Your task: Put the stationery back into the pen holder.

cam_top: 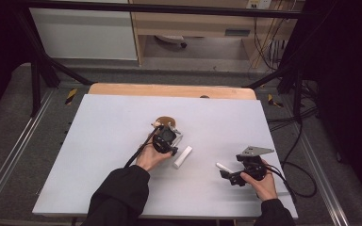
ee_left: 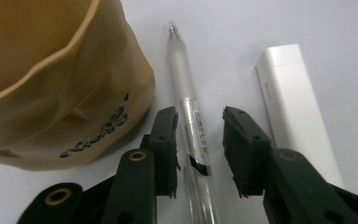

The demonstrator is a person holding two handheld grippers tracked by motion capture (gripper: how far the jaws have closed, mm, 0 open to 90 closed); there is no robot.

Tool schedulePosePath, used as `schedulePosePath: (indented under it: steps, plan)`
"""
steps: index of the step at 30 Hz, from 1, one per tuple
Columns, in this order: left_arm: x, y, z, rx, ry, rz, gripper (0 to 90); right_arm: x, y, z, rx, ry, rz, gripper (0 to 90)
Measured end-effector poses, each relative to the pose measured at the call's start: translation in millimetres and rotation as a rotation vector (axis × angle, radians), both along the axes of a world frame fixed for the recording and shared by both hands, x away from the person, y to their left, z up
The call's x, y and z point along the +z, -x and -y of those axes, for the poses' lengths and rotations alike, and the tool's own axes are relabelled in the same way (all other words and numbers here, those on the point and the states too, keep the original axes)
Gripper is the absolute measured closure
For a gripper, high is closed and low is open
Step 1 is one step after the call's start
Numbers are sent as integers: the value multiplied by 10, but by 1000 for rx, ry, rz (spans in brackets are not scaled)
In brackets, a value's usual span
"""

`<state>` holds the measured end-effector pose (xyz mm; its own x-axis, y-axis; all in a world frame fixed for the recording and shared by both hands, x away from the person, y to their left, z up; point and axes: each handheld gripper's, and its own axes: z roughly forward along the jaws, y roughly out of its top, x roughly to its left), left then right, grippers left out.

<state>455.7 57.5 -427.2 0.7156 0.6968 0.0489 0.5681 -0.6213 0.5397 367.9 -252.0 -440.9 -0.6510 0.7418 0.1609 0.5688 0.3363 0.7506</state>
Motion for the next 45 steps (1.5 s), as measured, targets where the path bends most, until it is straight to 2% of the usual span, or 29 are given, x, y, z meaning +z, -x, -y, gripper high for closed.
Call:
schedulePosePath:
  steps: [4, 15, 17, 21, 35, 45]
  plan:
    - [-41, -41, 19, 2, -10, 4, 674, -1, 0, -2, 3, -1, -4, 7]
    - [-47, -99, 38, 13, 4, -2, 758, -3, -3, -3, 3, -4, -2, 7]
    - [-42, -96, 56, 12, -10, 1, 761, -4, -2, -4, 4, -1, -3, 7]
    - [-44, -101, 59, 20, -3, -11, 779, -3, -3, -2, 7, -3, -2, 7]
    - [-37, -96, 52, 8, -4, -4, 790, -4, -4, -3, 7, -4, -2, 7]
    - [97, -22, -4, -29, 19, 16, 792, -2, -2, -2, 8, -3, -3, 7]
